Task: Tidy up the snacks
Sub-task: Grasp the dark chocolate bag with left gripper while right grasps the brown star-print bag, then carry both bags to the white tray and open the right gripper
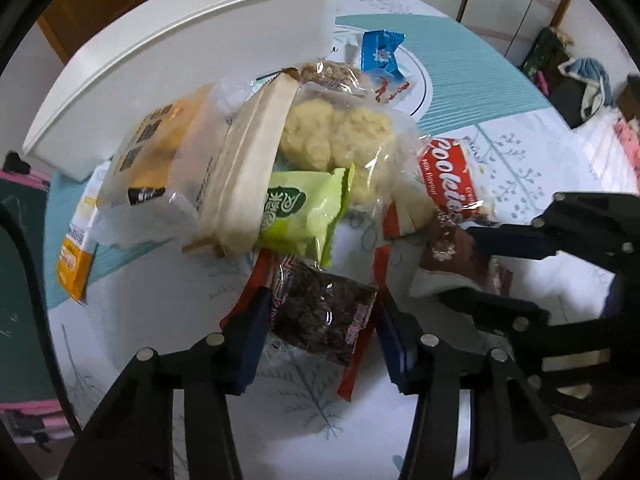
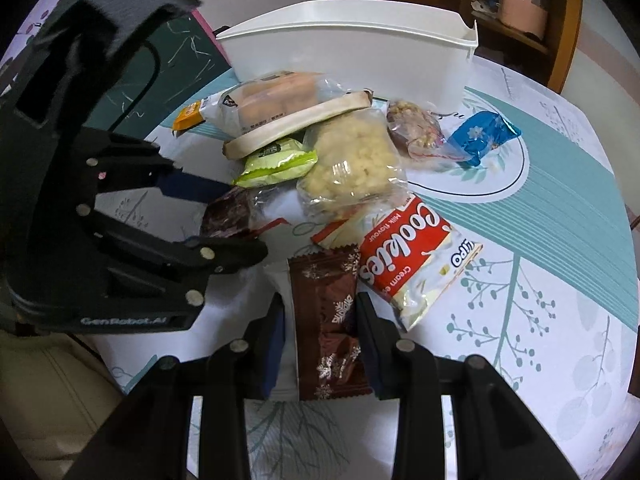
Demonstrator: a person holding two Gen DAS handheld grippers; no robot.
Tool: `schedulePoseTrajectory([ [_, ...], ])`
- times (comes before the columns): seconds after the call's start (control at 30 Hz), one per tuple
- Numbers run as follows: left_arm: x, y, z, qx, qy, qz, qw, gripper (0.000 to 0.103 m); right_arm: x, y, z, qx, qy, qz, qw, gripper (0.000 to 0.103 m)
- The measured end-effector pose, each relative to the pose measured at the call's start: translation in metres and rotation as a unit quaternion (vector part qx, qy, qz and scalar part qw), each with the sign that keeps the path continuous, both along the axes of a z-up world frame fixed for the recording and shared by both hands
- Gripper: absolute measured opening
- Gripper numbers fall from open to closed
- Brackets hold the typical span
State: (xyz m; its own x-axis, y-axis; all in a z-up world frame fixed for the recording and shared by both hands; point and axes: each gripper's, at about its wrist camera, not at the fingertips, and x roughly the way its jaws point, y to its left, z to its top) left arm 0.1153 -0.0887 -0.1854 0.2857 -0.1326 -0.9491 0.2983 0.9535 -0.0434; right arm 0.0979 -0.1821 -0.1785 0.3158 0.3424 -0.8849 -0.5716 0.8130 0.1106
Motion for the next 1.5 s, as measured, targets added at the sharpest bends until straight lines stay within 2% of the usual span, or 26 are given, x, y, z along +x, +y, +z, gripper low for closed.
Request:
schedulePoseTrajectory([
  [0.13, -0.004, 0.013, 0.009, -0.055, 0.011, 0.018, 0.9983, 0.049, -0.001, 0.0, 0.001, 0.0, 0.004, -0.004, 1.0, 0.034],
  [0.37, -0.015, 0.04, 0.033, -0.109, 0.007, 0.031, 0.9935, 0.048, -0.006, 0.004, 0.01, 0.005, 0.004, -0.007, 1.0, 0.033],
  [0.77, -0.038, 0.058, 0.111, -0.148, -0.078, 0.021, 0.9857, 0.048, -0.016, 0.016, 0.047, 0.019, -0.026, -0.003, 0.999, 0.033],
  [0.97, -0.037, 0.062, 0.148, -0.142, -0.126, 0.022, 0.9816, 0.048, -0.01, 0.018, 0.087, 0.031, -0.064, -0.01, 0.997, 0.033],
  [1.5, 0.0, 0.084, 0.235, -0.053, -0.214, 0.055, 0.9738, 0.048, 0.03, 0.033, 0.209, 0.036, -0.188, -0.04, 0.981, 0.033],
])
